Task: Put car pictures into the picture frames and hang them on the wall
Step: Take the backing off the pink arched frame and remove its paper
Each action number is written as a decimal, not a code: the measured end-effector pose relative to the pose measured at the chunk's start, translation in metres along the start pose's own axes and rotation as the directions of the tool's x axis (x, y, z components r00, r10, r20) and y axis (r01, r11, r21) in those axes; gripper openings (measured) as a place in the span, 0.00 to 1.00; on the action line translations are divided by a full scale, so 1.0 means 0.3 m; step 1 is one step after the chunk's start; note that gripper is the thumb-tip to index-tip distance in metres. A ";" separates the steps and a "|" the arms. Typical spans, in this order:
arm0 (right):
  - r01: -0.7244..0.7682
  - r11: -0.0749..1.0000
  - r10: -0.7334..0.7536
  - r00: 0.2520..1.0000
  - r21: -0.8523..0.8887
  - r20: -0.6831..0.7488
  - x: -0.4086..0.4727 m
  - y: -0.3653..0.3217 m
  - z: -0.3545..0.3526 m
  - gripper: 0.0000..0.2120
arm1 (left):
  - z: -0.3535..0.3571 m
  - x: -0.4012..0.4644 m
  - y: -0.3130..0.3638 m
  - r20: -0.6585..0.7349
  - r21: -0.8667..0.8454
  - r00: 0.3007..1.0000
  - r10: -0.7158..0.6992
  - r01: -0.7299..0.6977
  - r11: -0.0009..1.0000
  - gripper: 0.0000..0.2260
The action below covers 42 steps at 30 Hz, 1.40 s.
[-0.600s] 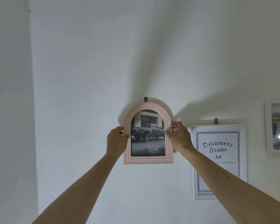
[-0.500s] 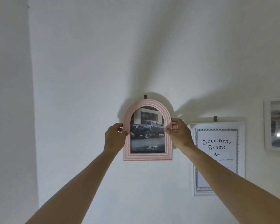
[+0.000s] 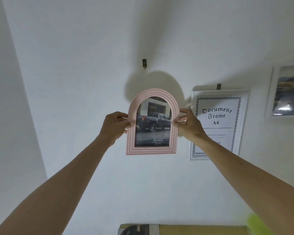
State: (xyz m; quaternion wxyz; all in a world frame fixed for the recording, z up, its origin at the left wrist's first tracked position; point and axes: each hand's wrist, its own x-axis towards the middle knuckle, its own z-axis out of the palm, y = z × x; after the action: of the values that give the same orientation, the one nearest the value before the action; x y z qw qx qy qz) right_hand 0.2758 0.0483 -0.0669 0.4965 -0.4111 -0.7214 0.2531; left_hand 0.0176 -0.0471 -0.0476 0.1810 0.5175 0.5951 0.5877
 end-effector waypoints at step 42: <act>-0.678 0.695 0.411 0.648 0.239 0.642 -0.759 0.673 -0.304 0.16 | 0.566 -0.934 -0.479 0.112 0.348 0.844 -0.524 0.461 0.816 0.36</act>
State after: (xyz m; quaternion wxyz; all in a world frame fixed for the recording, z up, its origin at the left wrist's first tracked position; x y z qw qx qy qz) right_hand 0.4675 -0.0402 -0.3042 0.2500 -0.3957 -0.5849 0.6625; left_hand 0.2111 -0.1597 -0.3265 0.3041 0.4238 0.7715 0.3644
